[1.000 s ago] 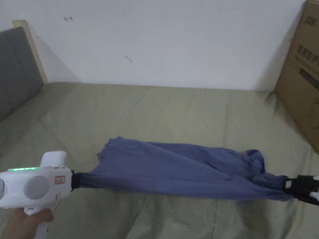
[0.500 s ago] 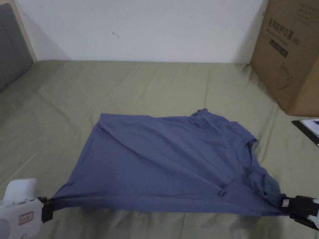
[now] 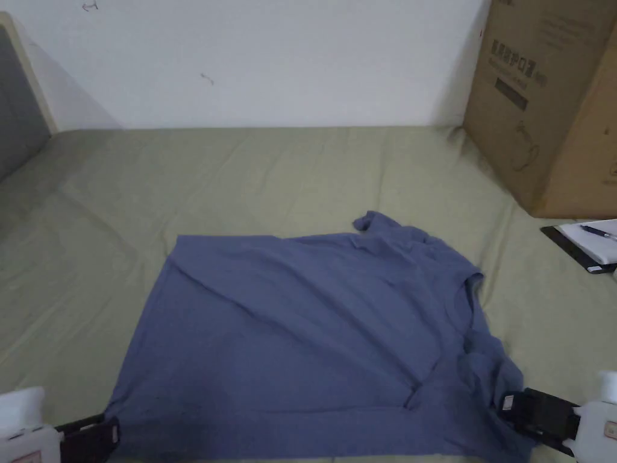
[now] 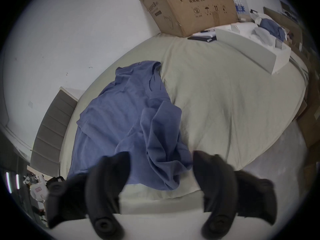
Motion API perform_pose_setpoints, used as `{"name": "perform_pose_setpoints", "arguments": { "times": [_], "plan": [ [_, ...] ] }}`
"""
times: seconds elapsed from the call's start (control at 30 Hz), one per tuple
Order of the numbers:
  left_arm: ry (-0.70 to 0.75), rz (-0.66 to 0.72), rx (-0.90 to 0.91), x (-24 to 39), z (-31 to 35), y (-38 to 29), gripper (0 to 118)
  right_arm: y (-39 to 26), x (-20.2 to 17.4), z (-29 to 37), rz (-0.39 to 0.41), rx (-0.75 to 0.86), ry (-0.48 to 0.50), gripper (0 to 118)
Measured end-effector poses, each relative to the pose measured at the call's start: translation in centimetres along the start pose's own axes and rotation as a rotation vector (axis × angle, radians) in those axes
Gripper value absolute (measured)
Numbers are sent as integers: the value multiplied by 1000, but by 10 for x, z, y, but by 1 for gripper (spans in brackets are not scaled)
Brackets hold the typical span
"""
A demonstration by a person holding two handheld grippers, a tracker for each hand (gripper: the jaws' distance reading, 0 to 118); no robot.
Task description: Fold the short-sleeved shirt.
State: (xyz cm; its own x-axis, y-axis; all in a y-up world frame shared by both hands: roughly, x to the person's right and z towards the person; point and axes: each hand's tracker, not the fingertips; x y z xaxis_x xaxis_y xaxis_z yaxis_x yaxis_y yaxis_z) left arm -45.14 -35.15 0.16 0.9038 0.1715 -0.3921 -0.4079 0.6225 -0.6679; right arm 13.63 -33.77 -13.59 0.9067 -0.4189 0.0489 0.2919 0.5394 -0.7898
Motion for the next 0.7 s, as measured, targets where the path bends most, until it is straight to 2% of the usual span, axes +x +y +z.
{"name": "perform_pose_setpoints", "arguments": {
  "times": [0.03,0.17,0.2,0.27,0.3,0.33,0.37,0.4,0.47,0.57,0.7],
  "plan": [
    [-8,13,15,1,5,0,108,3,-3,5,18,17,-6,92],
    [-28,30,65,5,30,14,109,17,-16,24,137,87,-23,89],
    [-33,22,78,15,36,17,109,20,-19,28,159,99,-15,83],
    [-36,-10,105,23,47,27,105,27,-29,36,195,133,14,47],
    [-49,-29,119,26,51,30,94,30,-34,38,193,135,13,29],
    [-51,-47,126,35,53,33,63,31,-38,40,201,145,17,7],
    [-51,-52,143,39,56,35,35,33,-42,40,207,151,21,1],
    [-51,-55,152,43,56,37,35,34,-46,40,205,156,23,1],
    [-56,-67,135,52,46,41,13,35,-50,37,205,164,59,0],
    [-83,-69,90,61,31,47,0,38,-56,26,219,145,63,0],
    [-86,-120,36,73,-2,64,0,47,-55,7,213,110,55,0]
  ]
}}
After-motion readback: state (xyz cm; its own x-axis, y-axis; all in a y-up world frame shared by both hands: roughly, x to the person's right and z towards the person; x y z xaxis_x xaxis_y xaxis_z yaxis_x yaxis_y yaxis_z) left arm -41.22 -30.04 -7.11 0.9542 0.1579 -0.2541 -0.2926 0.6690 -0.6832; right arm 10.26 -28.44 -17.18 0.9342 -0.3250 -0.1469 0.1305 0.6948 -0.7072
